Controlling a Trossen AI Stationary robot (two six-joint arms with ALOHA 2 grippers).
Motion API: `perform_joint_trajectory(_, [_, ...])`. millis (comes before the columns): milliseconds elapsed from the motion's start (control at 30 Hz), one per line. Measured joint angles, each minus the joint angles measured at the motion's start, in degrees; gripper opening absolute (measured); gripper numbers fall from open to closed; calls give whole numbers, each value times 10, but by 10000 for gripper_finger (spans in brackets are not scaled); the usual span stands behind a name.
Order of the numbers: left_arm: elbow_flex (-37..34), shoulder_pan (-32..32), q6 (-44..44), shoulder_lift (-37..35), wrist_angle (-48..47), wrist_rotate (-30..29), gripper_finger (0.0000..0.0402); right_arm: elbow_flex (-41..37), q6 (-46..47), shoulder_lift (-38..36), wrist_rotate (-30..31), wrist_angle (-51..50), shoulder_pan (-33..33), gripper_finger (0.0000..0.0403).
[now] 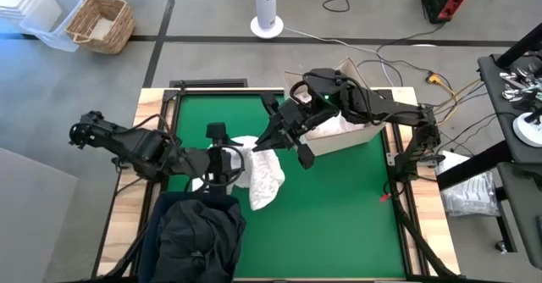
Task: Sort clothes
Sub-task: Put the white shirt into the brown laundry organizer
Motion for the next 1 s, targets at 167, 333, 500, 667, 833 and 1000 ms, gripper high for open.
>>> perform_joint_trajectory(167, [-12,14,35,1,32,68,261,0,2,-5,1,0,0,9])
perform_joint_trajectory(333, [-25,14,55,1,43,79,159,0,2,-6,1,1,0,9])
perform_joint_trajectory(500, [-26,14,76,1,43,83,17,0,2,-8,4,1,0,9])
perform_joint_trajectory(667, [-9,10,83,-1,41,86,4,0,7,-26,71,-27,-1,27])
perform_joint_trajectory(833, [38,9,69,-2,35,86,2,0,-20,-57,184,-113,-1,85])
perform_joint_trajectory(1000, [106,9,47,-2,25,79,1,0,-29,-83,307,-186,-1,158])
